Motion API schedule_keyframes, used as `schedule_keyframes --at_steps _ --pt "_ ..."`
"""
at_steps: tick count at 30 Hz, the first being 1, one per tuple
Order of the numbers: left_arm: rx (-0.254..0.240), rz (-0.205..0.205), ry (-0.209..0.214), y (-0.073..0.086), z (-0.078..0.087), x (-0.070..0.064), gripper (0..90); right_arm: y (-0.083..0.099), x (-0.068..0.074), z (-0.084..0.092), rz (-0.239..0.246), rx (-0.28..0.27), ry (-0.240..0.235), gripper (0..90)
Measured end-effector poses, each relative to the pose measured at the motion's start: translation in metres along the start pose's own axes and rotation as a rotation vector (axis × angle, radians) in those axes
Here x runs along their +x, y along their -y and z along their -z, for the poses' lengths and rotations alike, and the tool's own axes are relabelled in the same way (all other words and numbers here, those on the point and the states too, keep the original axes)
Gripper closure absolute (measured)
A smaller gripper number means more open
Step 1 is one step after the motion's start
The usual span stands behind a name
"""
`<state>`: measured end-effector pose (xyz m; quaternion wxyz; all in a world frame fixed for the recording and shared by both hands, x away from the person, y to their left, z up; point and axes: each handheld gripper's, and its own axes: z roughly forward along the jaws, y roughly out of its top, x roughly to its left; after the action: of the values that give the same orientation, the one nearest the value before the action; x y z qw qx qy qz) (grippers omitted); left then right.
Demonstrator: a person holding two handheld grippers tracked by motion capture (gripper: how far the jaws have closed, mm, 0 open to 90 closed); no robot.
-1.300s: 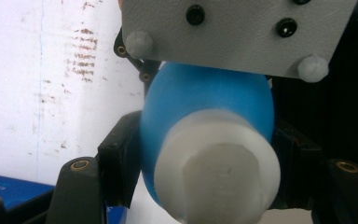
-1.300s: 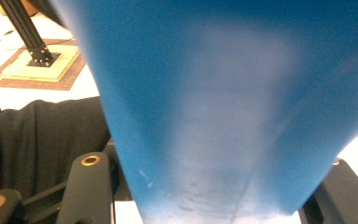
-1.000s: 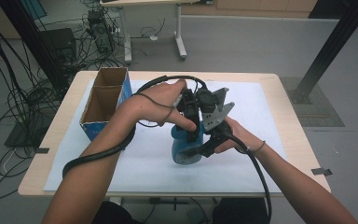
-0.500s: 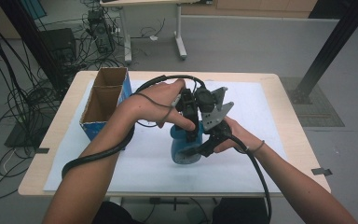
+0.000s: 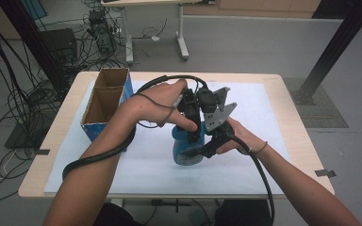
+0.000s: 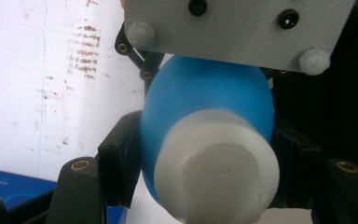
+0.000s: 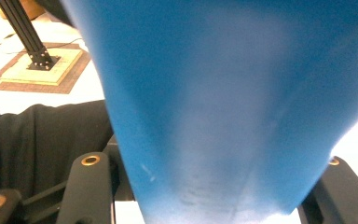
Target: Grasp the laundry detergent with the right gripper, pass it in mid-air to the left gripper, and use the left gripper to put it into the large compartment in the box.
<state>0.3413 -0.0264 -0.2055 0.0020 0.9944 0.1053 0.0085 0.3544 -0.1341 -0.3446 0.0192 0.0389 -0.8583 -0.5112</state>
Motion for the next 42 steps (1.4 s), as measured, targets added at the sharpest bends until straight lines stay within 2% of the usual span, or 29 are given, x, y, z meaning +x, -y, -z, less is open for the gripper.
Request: schedule_keyframes --at_steps 11,18,27,42 --pt "0.003 0.006 0.001 0.0007 0.0007 -0.0015 36.5 -0.0007 0.0027 -0.0007 -0.011 -0.008 -0.014 42.6" --pt "0.001 0.008 0.002 0.0011 0.0008 -0.0018 36.6 -0.0006 0.0016 -0.0008 0.006 -0.005 -0.002 42.5" --pt "0.007 0.011 0.001 0.0007 0.0012 -0.0022 36.6 -0.001 0.003 -0.0009 -0.008 -0.012 -0.014 42.5" --pt "0.011 0.002 -0.008 -0.0003 0.0012 -0.002 36.7 -0.0003 0.0014 -0.0013 0.001 -0.023 -0.006 42.5"
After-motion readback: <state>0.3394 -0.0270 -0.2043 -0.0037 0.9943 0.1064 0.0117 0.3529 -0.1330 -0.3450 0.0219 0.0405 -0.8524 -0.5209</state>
